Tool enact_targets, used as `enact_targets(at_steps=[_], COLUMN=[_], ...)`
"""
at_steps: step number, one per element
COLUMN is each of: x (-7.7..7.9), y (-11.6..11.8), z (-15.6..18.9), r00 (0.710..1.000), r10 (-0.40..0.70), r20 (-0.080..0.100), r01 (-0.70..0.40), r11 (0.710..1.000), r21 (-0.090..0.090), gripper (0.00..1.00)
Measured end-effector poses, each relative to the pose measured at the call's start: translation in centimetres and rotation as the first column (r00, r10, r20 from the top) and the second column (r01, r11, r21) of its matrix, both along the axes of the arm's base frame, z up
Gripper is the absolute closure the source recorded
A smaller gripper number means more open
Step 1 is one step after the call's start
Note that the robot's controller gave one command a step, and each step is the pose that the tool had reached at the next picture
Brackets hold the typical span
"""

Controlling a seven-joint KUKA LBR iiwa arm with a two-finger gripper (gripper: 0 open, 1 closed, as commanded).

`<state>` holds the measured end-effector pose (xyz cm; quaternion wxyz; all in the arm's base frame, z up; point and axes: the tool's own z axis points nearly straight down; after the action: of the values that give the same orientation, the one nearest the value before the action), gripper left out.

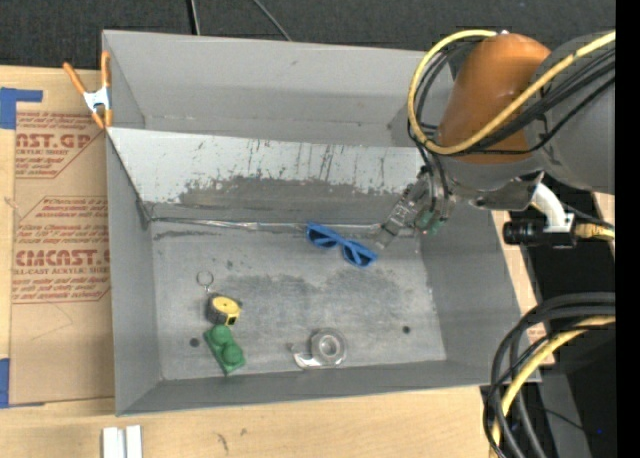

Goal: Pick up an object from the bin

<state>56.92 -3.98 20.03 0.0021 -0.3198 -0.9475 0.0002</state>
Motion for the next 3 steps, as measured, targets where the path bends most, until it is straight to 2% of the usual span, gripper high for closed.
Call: enact_targets(at_steps=[1, 2, 3], x=[0.1, 1.4, 1.6], y=[0.0, 0.5, 0.4], z=[0.2, -11.6, -11.2], r00=[1.000, 0.979, 0.979], r10=[0.000, -0.203, -0.202], r20=[0.005, -0.002, 0.004], r01=[0.000, 0.203, 0.202], r11=[1.000, 0.979, 0.979], r21=[-0.001, -0.001, -0.001], gripper=[0.00, 0.00, 1.00])
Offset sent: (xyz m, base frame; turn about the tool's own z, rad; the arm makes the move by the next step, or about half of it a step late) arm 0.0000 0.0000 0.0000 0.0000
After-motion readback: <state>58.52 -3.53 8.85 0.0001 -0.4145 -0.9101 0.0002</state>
